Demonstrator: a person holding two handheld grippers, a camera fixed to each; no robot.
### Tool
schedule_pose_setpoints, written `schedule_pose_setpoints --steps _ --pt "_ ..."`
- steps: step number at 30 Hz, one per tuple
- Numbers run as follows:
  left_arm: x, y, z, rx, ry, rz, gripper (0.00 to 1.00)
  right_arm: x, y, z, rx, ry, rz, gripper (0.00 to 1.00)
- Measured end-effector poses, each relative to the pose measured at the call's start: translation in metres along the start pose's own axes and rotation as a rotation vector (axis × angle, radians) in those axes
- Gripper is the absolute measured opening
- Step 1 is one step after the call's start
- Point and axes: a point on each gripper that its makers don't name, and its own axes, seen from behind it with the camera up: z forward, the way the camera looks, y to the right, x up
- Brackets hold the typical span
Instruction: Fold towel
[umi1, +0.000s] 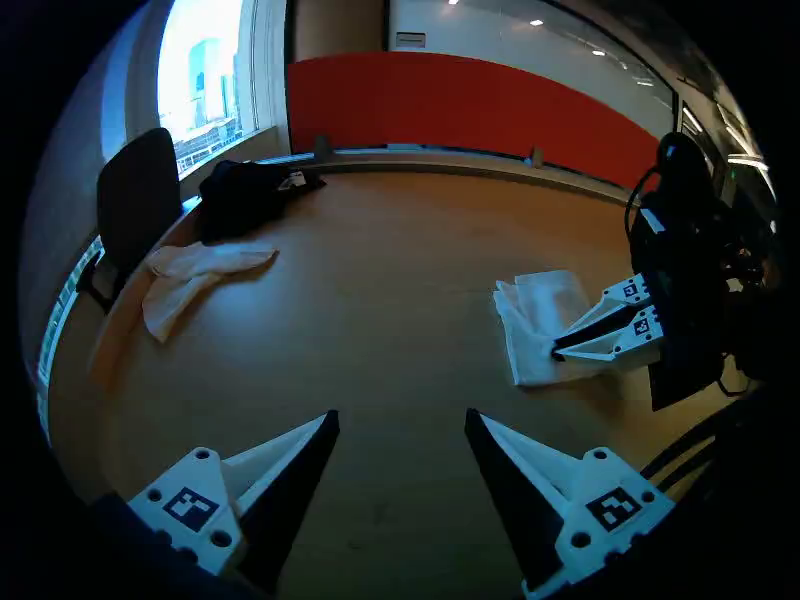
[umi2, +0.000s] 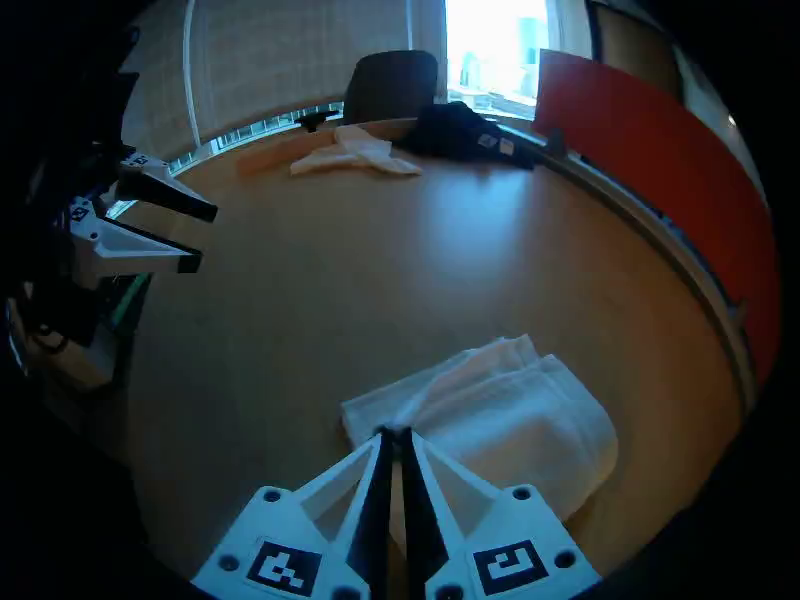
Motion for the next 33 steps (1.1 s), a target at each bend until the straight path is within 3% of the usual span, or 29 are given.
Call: schedule_pose_setpoints --steps 4,8,12,13,24,33 --pt "0.000 0.000 0.001 -0.003 0.001 -0.003 0.94 0.002 0.002 -0.002 -0.006 0.006 0.005 0.19" --pt "0.000 0.000 0.001 -0.004 0.001 0.000 0.94 0.002 0.003 -0.006 -0.007 0.012 0.013 0.42" --pt "0.001 0.000 0.001 -0.004 0.003 0.003 0.94 0.002 0.002 -0.010 -0.002 0.019 0.025 0.79" --pt "0.001 0.001 0.001 -0.005 0.003 0.002 0.94 0.001 0.002 -0.011 -0.003 0.020 0.026 0.82" --pt "0.004 0.003 0.001 -0.005 0.010 0.006 0.94 -0.005 0.006 -0.022 -0.034 0.027 0.037 0.82" --pt "0.005 0.004 0.001 -0.005 0.012 0.005 0.94 -0.032 0.010 -0.039 -0.072 0.010 0.074 0.82"
